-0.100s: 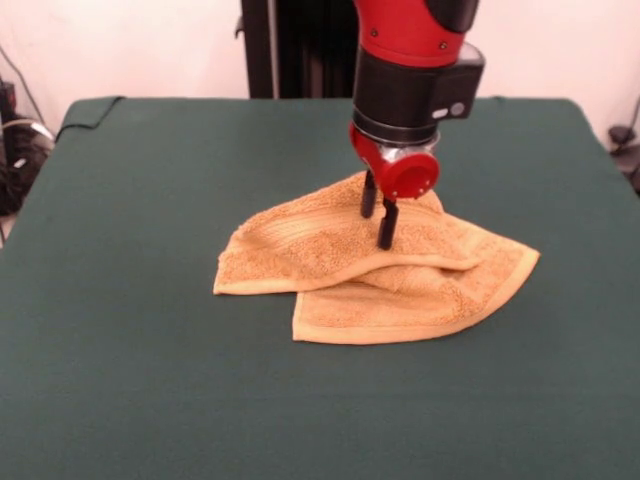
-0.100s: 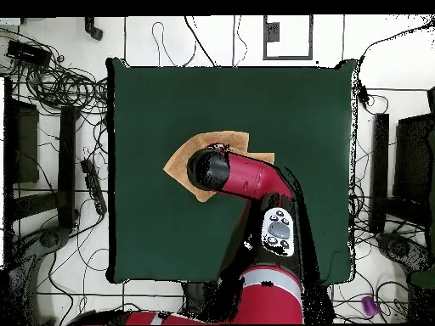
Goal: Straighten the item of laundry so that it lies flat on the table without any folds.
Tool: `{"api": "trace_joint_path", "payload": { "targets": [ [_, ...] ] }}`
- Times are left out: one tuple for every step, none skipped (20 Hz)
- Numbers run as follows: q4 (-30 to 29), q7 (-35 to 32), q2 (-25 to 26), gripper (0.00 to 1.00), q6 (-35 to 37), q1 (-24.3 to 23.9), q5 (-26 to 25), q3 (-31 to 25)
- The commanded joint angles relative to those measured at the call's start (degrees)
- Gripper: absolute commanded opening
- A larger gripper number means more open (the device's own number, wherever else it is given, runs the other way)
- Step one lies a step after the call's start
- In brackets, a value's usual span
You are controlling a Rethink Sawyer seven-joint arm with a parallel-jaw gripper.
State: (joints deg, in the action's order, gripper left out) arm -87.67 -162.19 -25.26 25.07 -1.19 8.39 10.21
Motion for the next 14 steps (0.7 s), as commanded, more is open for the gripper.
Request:
{"api": "trace_joint_path", "payload": {
  "targets": [
    [-4.84,-8.40,1.80,1.00,-3.27,-0.16,3.00,-2.64],
    [-4.89,-8.28,1.79,1.00,-3.41,-0.23,2.99,-2.70],
    [-4.93,-8.17,1.79,1.00,-3.55,-0.30,2.97,-2.77],
    [-4.76,-8.20,1.96,1.00,-3.59,-0.22,3.01,-2.78],
    [-4.68,-8.16,2.15,1.00,-3.87,-0.27,2.99,-2.80],
    [-4.52,-8.14,2.35,1.00,-3.95,-0.33,3.02,-2.82],
    [-4.39,-8.11,2.66,1.00,-4.32,-0.46,3.05,-2.98],
    [-3.97,-8.28,3.21,1.00,-4.51,-0.28,3.15,-2.92],
    [-3.79,-8.32,3.60,1.00,-4.87,-0.35,3.23,-3.07],
    [-3.46,-8.61,3.92,1.00,-4.90,0.03,3.37,-2.90],
    [-3.50,-8.58,3.93,1.00,-5.00,-0.05,3.43,-2.94],
    [-3.54,-8.54,3.93,1.00,-5.09,-0.13,3.49,-2.98],
    [-3.44,-8.57,4.12,1.00,-5.26,-0.09,3.57,-2.98],
    [-3.34,-8.60,4.31,1.00,-5.43,-0.04,3.65,-2.99]
  ]
}}
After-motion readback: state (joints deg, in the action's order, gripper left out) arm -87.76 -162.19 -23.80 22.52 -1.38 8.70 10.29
